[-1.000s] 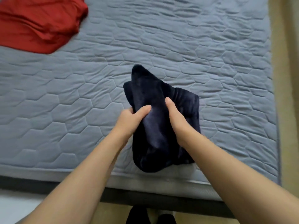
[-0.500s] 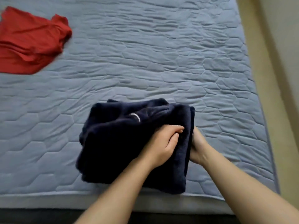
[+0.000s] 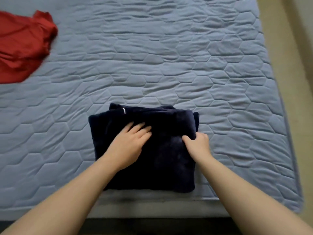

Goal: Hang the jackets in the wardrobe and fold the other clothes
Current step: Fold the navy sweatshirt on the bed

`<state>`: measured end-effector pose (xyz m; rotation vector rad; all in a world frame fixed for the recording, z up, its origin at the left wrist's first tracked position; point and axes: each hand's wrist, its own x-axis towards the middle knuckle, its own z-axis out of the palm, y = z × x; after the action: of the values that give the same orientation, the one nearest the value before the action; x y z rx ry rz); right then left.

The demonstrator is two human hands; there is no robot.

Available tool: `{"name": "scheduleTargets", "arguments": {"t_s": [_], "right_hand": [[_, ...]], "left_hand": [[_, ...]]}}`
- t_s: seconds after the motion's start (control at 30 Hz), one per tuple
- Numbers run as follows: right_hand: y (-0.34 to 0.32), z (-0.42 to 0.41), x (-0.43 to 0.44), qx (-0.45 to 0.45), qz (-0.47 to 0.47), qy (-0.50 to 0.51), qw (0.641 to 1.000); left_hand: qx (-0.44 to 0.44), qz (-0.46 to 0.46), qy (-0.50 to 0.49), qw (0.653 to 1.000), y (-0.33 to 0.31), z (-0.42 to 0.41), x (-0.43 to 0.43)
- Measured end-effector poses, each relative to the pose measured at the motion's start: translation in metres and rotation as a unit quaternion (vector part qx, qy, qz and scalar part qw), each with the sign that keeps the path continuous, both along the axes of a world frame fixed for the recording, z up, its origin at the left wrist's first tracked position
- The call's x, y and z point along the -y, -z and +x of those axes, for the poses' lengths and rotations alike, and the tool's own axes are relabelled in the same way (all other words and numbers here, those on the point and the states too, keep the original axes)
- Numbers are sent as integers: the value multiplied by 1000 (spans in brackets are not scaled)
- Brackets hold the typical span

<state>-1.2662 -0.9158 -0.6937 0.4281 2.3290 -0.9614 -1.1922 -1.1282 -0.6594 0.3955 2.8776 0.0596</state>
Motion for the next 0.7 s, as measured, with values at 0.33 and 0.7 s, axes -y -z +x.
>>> {"name": "scheduleTargets", "arguments": {"t_s": [0.33,0.7], "right_hand": [[6,-9,14,-53,-72,114,989],[105,-28,23,-195,85,91,973]], "left_hand": [[14,-29,-243,970,42,-18,23],[-33,31,-309,950,136,-35,35]]}}
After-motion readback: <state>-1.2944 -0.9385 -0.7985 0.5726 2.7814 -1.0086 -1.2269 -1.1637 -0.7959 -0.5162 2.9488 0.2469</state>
